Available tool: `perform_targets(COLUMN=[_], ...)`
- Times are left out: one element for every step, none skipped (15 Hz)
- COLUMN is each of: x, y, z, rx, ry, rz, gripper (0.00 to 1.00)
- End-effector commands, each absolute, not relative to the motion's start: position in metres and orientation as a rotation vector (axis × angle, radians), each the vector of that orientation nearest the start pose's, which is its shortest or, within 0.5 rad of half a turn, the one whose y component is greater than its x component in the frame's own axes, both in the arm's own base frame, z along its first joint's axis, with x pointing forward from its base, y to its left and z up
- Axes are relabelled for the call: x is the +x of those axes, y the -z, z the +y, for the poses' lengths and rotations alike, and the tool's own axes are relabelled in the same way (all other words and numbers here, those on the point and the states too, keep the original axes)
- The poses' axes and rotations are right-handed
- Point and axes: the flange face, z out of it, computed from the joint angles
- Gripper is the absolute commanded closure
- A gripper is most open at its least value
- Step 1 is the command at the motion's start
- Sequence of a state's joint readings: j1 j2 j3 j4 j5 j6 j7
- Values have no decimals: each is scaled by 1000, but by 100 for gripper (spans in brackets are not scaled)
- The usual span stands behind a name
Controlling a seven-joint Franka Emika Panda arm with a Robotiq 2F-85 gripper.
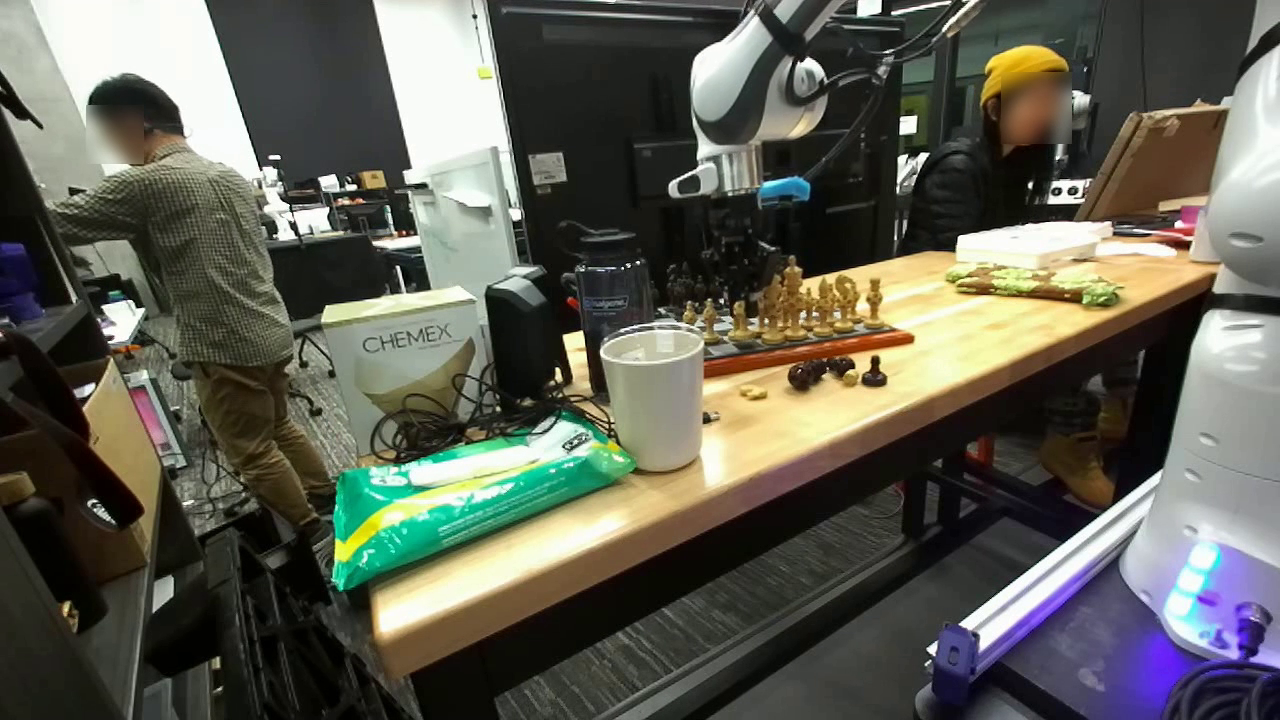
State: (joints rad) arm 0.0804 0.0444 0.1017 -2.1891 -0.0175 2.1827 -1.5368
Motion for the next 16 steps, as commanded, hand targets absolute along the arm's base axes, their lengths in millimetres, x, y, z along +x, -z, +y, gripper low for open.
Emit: perform_targets(x=[522, 523, 523, 524, 524, 524, 524, 524, 524, 524, 524, 524, 524, 524, 524, 524], y=[-359, -357, -356, -355, -354, -354, -353, -353, -353, -353, -353, -353, -353, -353, -354, -354], z=[93, 93, 93, 93, 93, 93, 93, 93, 93, 93, 93, 92, 92, 92, 92, 92], rx=[2005, 2004, 2003, 2003, 2004, 2004, 2005, 2006, 2007, 2009, 2009, 2009, 2009, 2010, 2009, 2008], ry=[59, 60, 60, 61, 62, 64, 63, 65, 68, 67, 66, 65, 66, 66, 66, 69], rz=[2430, 2432, 2433, 2435, 2435, 2435, 2434, 2434, 2433, 2432, 2432, 2432, 2432, 2432, 2432, 2433], gripper=[93, 93, 93, 93, 93, 93, 93, 91, 47, 49, 57, 58, 58, 60, 64, 67])
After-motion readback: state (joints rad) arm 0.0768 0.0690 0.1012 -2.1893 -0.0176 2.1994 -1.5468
